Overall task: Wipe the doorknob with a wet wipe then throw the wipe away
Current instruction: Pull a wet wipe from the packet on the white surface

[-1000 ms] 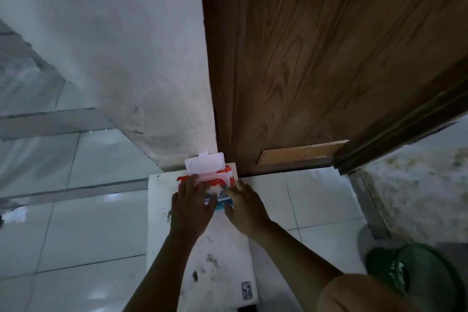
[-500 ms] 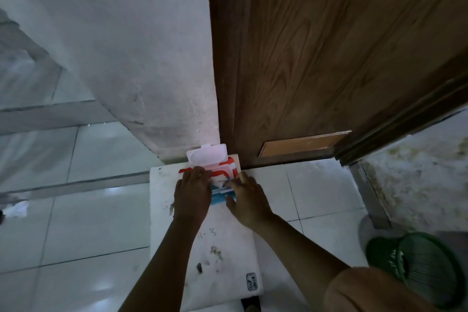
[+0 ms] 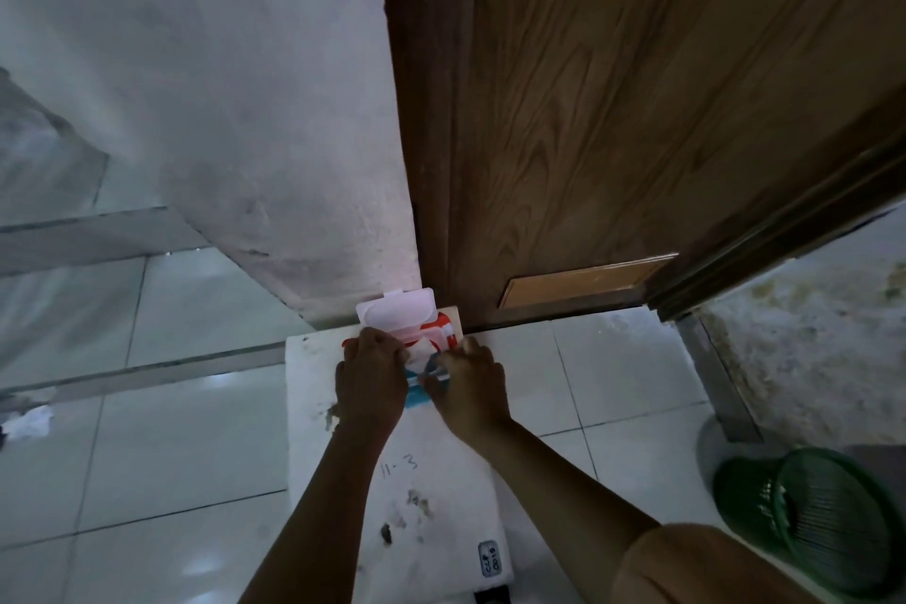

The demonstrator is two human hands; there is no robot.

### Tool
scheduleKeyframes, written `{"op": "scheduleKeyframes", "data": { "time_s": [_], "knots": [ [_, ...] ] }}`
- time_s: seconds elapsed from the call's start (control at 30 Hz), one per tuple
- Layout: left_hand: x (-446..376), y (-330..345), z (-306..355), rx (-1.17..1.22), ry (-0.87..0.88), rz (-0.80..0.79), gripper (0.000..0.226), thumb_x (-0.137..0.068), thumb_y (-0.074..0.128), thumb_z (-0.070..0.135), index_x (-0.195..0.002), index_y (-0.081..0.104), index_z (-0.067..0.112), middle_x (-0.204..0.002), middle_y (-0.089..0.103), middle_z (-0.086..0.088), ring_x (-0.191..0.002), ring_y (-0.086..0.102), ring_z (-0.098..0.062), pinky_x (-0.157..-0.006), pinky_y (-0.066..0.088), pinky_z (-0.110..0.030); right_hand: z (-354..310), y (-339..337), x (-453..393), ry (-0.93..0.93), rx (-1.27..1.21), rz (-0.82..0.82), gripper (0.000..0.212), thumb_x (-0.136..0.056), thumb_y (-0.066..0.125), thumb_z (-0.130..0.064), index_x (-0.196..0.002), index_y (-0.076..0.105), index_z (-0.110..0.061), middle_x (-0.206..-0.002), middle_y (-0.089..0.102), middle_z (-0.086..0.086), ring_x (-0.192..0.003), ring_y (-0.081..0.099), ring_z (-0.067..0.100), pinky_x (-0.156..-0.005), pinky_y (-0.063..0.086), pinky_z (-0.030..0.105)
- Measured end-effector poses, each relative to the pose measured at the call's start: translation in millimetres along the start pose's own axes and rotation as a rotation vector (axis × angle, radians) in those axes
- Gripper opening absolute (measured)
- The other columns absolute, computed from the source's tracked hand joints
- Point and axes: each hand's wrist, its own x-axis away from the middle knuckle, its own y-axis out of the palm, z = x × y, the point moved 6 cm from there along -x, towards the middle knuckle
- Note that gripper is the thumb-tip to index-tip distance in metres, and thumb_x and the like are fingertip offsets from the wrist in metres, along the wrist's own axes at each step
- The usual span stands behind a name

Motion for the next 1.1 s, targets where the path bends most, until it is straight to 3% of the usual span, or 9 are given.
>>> {"op": "scheduleKeyframes", "data": {
  "time_s": [0.23,0.37,0.47,0.63,0.77,0.9,1.0,1.1],
  "knots": [
    [4,-2,-1,0.073,-0.009,0.011,0.025,-0.088,0.056,0.027,-0.104,0.061,0.008,-0.114,0.062,-0.008,-0.105,0.055,-0.022,-0.099,0.044,-0.033,-3,-6,-7,0.069,-0.001,0.051,0.027,-0.092,0.048,-0.03,-0.098,0.065,-0.01,-0.114,0.062,0.008,-0.107,0.052,0.022,-0.092,0.042,0.032],
    [12,-2,0,0.067,0.038,0.016,0.022,-0.085,0.062,0.022,-0.101,0.06,0.009,-0.113,0.064,-0.007,-0.106,0.059,-0.024,-0.099,0.047,-0.04,-1,-12,-4,0.087,-0.065,0.042,0.027,-0.092,0.048,-0.03,-0.095,0.064,-0.009,-0.108,0.065,0.009,-0.101,0.056,0.021,-0.092,0.046,0.034],
    [15,-4,2,0.088,-0.021,0.034,0.024,-0.083,0.063,0.023,-0.102,0.06,0.008,-0.111,0.066,-0.01,-0.103,0.062,-0.028,-0.099,0.047,-0.044,-4,-20,0,0.072,-0.117,0.031,0.025,-0.092,0.048,-0.029,-0.092,0.063,-0.008,-0.104,0.065,0.008,-0.099,0.056,0.02,-0.095,0.043,0.035],
    [16,-7,11,-0.015,-0.013,0.018,0.022,-0.085,0.06,0.027,-0.1,0.063,0.013,-0.109,0.067,-0.005,-0.101,0.064,-0.022,-0.095,0.051,-0.037,-5,-46,10,0.068,-0.208,0.051,0.017,-0.092,0.047,-0.026,-0.083,0.058,-0.016,-0.099,0.066,0.009,-0.097,0.057,0.02,-0.095,0.041,0.033],
    [24,-14,19,-0.024,-0.018,0.022,0.024,-0.088,0.056,0.026,-0.109,0.061,0.017,-0.12,0.063,-0.003,-0.11,0.058,-0.021,-0.097,0.048,-0.035,7,-81,13,0.058,-0.249,0.095,0.017,-0.088,0.051,-0.019,-0.077,0.061,-0.01,-0.09,0.066,0.014,-0.089,0.058,0.025,-0.085,0.047,0.035],
    [35,-37,60,-0.058,0.082,0.078,0.038,-0.085,0.06,0.028,-0.122,0.056,0.018,-0.139,0.049,-0.005,-0.123,0.049,-0.023,-0.106,0.04,-0.037,15,-130,22,0.036,-0.369,0.182,0.033,-0.083,0.056,-0.013,-0.054,0.047,-0.027,-0.065,0.056,0.0,-0.066,0.054,0.014,-0.068,0.044,0.03],
    [45,-57,112,0.171,0.176,0.09,0.031,-0.089,0.053,0.023,-0.12,0.058,0.017,-0.128,0.059,-0.005,-0.115,0.055,-0.021,-0.101,0.041,-0.033,18,-174,31,0.025,-0.441,0.198,0.036,-0.084,0.055,-0.012,-0.053,0.046,-0.028,-0.056,0.048,-0.01,-0.054,0.048,0.0,-0.055,0.036,0.019],
    [59,-69,170,0.384,0.293,0.044,0.03,-0.091,0.049,0.019,-0.12,0.058,0.018,-0.124,0.062,-0.004,-0.112,0.057,-0.02,-0.101,0.044,-0.034,28,-217,38,0.012,-0.487,0.233,0.03,-0.085,0.056,-0.014,-0.057,0.051,-0.023,-0.055,0.05,-0.011,-0.054,0.048,0.0,-0.057,0.036,0.02]
  ]
}}
